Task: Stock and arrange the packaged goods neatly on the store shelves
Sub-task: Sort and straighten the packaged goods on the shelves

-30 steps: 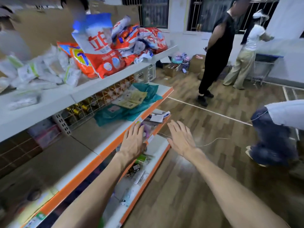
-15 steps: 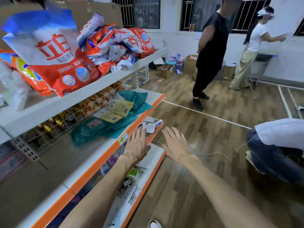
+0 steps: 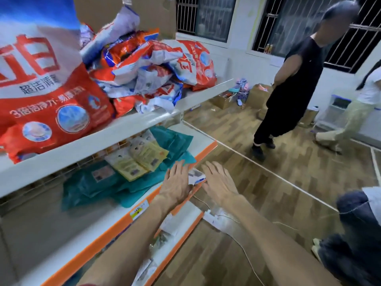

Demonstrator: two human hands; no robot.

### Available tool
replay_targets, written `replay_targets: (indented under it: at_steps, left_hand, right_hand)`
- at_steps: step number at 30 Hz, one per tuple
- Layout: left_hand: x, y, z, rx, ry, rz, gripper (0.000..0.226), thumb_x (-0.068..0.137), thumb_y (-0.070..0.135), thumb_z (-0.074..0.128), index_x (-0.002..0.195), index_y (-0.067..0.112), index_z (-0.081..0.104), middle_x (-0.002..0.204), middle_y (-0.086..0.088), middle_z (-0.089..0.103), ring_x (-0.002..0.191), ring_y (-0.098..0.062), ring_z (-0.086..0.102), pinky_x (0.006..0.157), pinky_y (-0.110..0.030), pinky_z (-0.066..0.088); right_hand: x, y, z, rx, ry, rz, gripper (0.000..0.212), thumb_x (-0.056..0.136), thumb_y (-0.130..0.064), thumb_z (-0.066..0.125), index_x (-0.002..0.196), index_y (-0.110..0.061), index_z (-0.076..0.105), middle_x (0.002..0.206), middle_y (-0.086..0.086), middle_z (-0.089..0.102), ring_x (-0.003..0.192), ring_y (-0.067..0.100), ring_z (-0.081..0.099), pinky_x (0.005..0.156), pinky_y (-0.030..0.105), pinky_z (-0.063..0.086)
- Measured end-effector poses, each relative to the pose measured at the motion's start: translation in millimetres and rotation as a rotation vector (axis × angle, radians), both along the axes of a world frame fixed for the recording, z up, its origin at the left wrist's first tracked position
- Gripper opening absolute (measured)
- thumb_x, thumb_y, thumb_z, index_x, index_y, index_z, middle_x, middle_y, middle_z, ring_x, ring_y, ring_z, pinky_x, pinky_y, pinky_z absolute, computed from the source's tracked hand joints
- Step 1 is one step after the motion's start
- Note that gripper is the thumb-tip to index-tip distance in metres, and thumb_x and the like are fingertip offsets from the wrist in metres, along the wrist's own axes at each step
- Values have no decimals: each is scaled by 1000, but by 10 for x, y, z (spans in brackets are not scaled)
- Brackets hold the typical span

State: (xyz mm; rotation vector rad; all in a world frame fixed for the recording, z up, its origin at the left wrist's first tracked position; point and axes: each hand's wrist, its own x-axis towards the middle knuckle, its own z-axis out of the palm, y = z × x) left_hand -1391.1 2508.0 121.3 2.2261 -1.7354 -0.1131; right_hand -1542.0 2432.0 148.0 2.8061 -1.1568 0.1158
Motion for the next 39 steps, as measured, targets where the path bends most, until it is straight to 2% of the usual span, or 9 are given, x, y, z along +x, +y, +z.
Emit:
replay_targets:
  at_steps: [4,9,16,21,27,30,35,37,39]
  left_hand:
    - [472,90,-7,40,-19,169,75,94,41,53,150,12,14,153,-7,18,142,-29,19,113,-47,24]
    - [949,317,-119,120,23,337,70,89,37,61,144,12,26,149,-13,28,137,-33,29,113,-43,28]
    - [1259,524,-372,117,7,480,70,90,33,60,147,9,28,153,-10,27,142,-29,25,115,-39,22]
    - [1353,449,-471,173,13,576,66,82,28,65,137,6,38,139,-12,39,127,-34,42,107,-42,35]
    - [1313,305,-481,199,68,666,64,84,26,60,140,11,32,148,-10,29,134,-31,31,110,-41,31]
    - [1279,252,-538,159,68,718,62,84,24,59,139,11,34,148,-10,30,131,-31,33,108,-40,31]
    - [1191,-26,-516,117,137,771,58,88,26,58,138,6,38,143,-13,37,131,-33,36,109,-41,32]
    - [1176,-246,-530,49,76,706,57,84,34,57,131,5,44,134,-18,47,124,-37,46,100,-47,43]
    - [1150,-492,-507,79,74,652,60,83,36,62,131,7,41,132,-14,47,122,-35,45,97,-44,44]
  right_hand:
    - [497,-177,-30,2,19,115,60,96,-33,49,149,-16,27,157,2,26,144,23,18,113,38,24]
    - [994,-236,-183,79,29,241,57,100,-28,42,152,-15,23,160,3,19,148,25,12,118,43,18]
    - [1433,-464,-321,42,64,411,48,97,-34,47,138,-8,41,146,10,39,140,29,25,111,40,28]
    - [1632,-769,-379,83,67,470,55,94,-33,53,141,-9,39,147,9,41,138,30,29,109,41,30]
    - [1853,-1220,-484,138,-29,520,42,76,-18,68,114,-1,60,115,16,61,113,38,54,89,47,46]
    - [1928,-1408,-603,165,-43,558,36,72,-18,71,103,-2,62,106,16,64,104,38,59,80,45,51]
    - [1921,-1671,-710,177,-94,557,32,75,-11,68,104,1,61,112,20,62,110,42,56,86,48,48]
    - [1863,-1775,-757,187,-89,521,36,76,-8,68,109,4,61,117,22,61,115,43,54,89,50,47]
    - [1814,-1876,-792,205,-84,496,39,80,-10,63,117,3,57,124,21,57,122,42,48,96,50,42]
